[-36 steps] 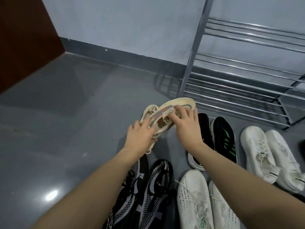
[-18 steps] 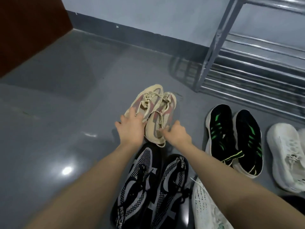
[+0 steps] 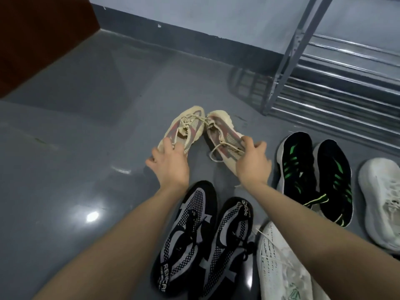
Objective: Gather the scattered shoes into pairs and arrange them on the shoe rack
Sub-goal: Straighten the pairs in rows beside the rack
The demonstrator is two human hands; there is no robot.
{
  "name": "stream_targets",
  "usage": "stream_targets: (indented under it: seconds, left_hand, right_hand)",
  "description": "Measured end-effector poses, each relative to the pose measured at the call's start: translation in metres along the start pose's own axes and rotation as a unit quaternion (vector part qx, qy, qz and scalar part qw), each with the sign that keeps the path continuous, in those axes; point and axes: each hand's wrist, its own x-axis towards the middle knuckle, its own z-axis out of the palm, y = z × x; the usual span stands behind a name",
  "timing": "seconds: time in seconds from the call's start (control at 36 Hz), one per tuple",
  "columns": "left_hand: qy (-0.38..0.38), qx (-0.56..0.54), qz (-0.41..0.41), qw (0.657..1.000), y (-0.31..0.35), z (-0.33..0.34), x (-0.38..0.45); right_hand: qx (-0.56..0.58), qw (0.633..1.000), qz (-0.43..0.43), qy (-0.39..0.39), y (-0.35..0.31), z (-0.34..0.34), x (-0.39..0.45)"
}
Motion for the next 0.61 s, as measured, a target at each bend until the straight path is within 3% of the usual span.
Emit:
stream_targets:
  seconds: [0.31,0.47,0.61]
  left_hand:
    - [0.048,-0.021,0.046,0.998,0.046,-0.022,-0.021]
    - [0.06,-0.031,0.067,0.995,0.062,-0.039,-0.021]
    - [0.053,-0.019,0.076,0.995,0.069,-0.04,-0.024]
  right_hand:
    - [-0.05,0.998,-0.03,0.039,0.034,-0.06,0.002]
    - [-0.138,0.982,-0.123,0.043,0.039,-0.104,-0.002]
    - [-0.249,0.941,-0.22,0.06,0.039,-0.118,-0.002]
